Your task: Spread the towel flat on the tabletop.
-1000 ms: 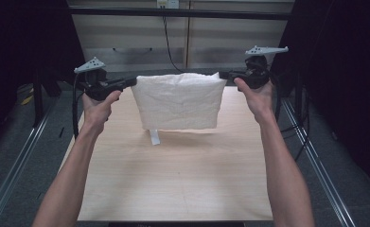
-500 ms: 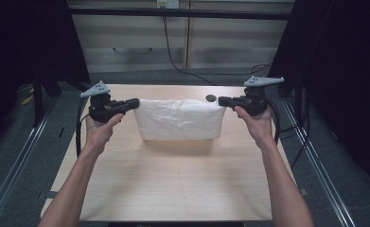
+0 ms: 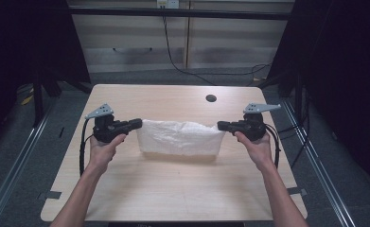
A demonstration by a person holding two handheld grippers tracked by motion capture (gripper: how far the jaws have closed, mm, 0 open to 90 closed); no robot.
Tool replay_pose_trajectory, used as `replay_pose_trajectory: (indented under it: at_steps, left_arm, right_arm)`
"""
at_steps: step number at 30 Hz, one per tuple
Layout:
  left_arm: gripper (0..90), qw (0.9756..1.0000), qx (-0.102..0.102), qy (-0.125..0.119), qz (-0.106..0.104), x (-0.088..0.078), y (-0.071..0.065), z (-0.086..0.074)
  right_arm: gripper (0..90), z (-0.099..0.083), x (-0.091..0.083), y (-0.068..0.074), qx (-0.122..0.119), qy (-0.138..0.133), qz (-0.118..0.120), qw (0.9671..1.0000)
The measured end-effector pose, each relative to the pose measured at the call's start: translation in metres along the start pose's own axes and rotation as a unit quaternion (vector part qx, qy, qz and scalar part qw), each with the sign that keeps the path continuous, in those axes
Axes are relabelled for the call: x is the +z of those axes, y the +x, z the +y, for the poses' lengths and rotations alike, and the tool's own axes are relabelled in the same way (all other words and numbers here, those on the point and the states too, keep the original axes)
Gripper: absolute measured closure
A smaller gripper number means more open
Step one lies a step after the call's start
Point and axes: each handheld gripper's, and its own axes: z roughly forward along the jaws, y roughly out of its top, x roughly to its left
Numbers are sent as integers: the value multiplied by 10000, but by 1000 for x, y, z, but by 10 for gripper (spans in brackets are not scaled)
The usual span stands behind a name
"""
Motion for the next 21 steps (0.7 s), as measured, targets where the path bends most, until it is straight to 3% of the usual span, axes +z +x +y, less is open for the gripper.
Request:
replay_pose_trajectory:
  at_steps: [5, 10, 15, 17, 19, 21]
  left_arm:
    - [859, 9980, 355, 413, 333, -3, -4, -15]
    - [858, 9964, 353, 684, 346, -4, -6, -32]
    - [856, 9967, 323, 711, 219, -13, -11, -38]
    - [854, 9959, 437, 761, 201, -18, -17, -39]
    - [854, 9962, 397, 773, 64, -22, -22, -42]
    - [854, 9945, 522, 910, 82, -24, -27, -47]
  right_arm:
    - [881, -19, 4, 6, 28, 25, 111, 9999]
    - [880, -34, 4, 13, 65, -18, 155, 9999]
    - [880, -45, 0, 22, 22, 44, 193, 9998]
    - [880, -49, -1, 25, 10, 93, 184, 9998]
    - [879, -53, -4, 29, 12, 130, 211, 9997]
    - [879, -56, -7, 31, -1, 188, 208, 9996]
